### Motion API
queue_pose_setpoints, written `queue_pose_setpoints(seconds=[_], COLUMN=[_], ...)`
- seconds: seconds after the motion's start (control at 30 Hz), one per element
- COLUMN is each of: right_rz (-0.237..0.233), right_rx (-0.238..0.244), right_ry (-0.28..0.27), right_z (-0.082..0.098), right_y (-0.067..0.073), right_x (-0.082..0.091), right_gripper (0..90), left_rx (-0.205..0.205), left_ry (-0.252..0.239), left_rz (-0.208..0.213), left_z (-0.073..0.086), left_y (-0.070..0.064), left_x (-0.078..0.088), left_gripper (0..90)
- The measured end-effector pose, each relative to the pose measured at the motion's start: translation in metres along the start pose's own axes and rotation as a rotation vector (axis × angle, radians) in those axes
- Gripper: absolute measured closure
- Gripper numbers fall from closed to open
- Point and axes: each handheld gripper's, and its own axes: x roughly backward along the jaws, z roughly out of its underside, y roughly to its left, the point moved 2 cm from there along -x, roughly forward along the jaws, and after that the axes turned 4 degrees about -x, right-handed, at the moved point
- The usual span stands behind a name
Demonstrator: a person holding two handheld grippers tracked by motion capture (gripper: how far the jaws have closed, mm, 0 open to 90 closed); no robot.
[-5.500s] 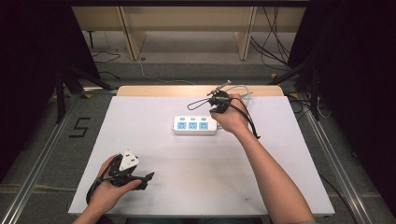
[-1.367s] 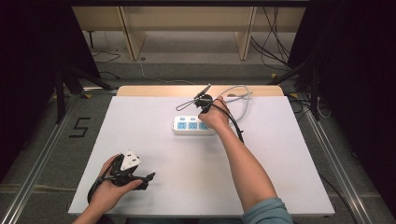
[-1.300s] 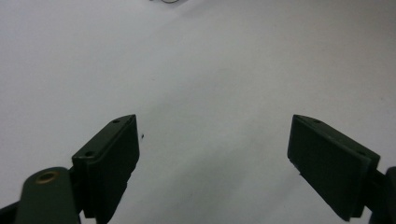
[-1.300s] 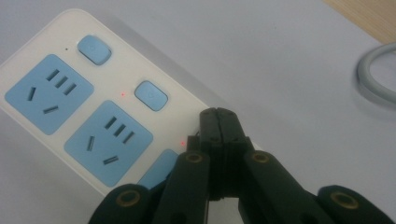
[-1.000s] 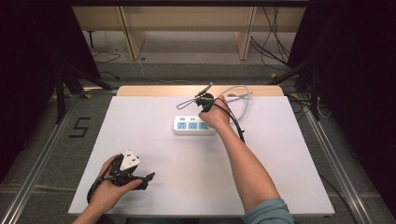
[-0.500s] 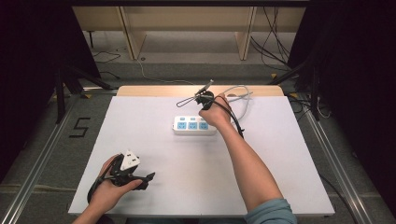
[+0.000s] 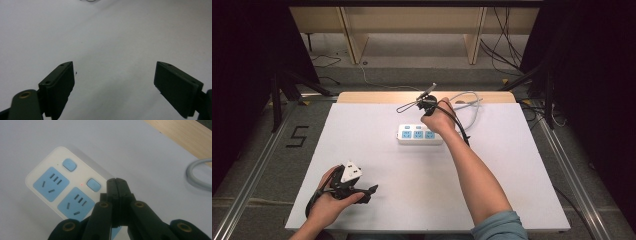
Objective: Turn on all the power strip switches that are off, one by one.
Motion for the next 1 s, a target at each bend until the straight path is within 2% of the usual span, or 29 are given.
queue_pose_setpoints(seconds=[0.43,1.0], right_rz=[-0.019,-0.015], right_rx=[0.007,0.018], right_ry=[-0.007,-0.007], right_z=[-0.007,-0.015], right_y=[0.01,0.017], right_x=[0.0,-0.001], right_gripper=[90.0,90.0], left_rx=[-0.004,-0.001], left_ry=[0.0,-0.004], left_rz=[0.0,0.0], left_z=[0.0,0.0], left_y=[0.0,0.0], left_x=[0.001,0.001], left_gripper=[16.7,16.6])
